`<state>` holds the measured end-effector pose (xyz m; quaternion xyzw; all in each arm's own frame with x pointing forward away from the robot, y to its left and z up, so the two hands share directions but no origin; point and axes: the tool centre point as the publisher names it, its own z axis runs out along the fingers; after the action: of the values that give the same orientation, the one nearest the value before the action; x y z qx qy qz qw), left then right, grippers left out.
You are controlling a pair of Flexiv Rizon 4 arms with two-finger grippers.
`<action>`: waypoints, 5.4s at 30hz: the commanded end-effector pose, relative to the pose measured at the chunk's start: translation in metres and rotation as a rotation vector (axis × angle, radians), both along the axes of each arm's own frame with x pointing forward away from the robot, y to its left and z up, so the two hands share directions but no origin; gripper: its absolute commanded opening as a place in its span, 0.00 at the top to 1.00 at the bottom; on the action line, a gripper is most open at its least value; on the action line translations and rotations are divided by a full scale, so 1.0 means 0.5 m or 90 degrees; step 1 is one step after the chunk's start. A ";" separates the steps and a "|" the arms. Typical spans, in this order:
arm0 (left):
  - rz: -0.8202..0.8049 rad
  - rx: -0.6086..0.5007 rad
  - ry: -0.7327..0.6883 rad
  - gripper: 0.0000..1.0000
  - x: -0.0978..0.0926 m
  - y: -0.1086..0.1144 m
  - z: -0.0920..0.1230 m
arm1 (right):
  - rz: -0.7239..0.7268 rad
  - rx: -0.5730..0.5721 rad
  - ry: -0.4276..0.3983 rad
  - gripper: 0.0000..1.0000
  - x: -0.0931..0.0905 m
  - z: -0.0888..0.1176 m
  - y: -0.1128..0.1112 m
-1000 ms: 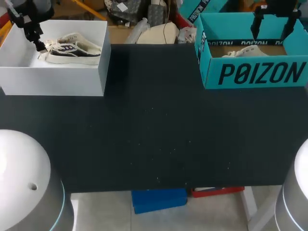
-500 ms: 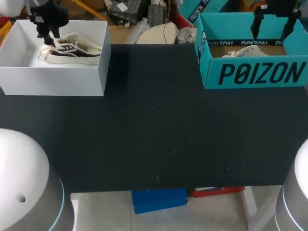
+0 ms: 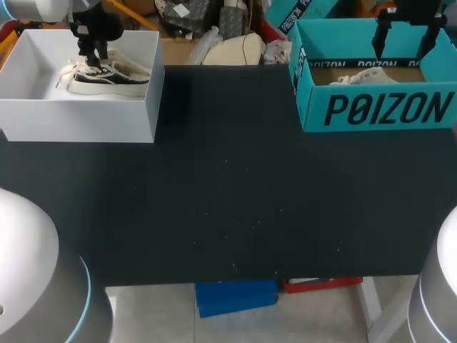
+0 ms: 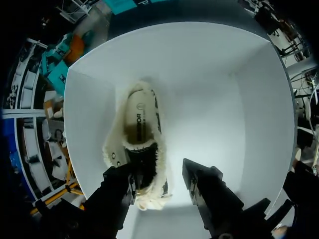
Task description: Take the shoe out of the shoebox, open the shoe tongue, remove and reinsert the insole, then place the shoe into the shoebox
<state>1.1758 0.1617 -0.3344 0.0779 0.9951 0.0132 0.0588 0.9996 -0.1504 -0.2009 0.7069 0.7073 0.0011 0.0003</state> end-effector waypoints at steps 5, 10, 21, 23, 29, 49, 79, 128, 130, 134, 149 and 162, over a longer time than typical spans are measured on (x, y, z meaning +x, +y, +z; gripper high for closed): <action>0.004 0.013 0.070 0.64 0.036 -0.013 -0.089 | 0.000 0.000 0.001 0.00 0.000 0.001 0.000; 0.014 0.020 0.082 0.64 0.033 -0.007 -0.121 | 0.000 0.000 0.001 0.00 0.000 0.001 0.000; 0.021 0.027 0.092 1.00 0.016 0.006 -0.150 | 0.000 0.000 0.001 0.00 0.000 0.001 0.000; 0.023 0.026 0.092 1.00 0.010 0.007 -0.139 | 0.000 0.000 0.001 0.00 0.000 0.001 0.000; 0.030 0.018 0.061 1.00 -0.018 -0.001 -0.055 | 0.000 0.000 0.001 0.00 0.000 0.001 0.000; 0.117 0.025 -0.231 1.00 -0.315 -0.185 0.422 | 0.000 0.000 0.001 0.00 0.000 0.001 0.000; 0.122 -0.015 -0.210 1.00 -0.716 -0.591 0.272 | 0.000 0.000 0.001 0.00 0.000 0.001 0.000; 0.029 -0.034 -0.128 0.00 -0.787 -0.672 -0.099 | 0.000 0.000 0.001 0.00 0.000 0.001 0.000; 0.018 -0.044 -0.120 0.00 -0.791 -0.674 -0.079 | 0.000 0.000 0.001 0.00 0.000 0.001 0.000; 0.009 -0.045 -0.116 0.00 -0.796 -0.677 -0.033 | 0.000 0.000 0.001 0.00 0.000 0.001 0.000; 0.013 -0.311 -0.015 0.00 -0.778 -0.619 0.194 | 0.000 0.000 0.001 0.00 0.000 0.001 0.000; -0.044 -0.409 0.051 0.00 -0.776 -0.494 0.233 | 0.000 0.000 0.001 0.00 0.000 0.001 0.000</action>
<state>0.7907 -0.1266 -0.2213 0.0817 0.9722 -0.2148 0.0454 0.9995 -0.1504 -0.2007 0.7069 0.7073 0.0011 0.0003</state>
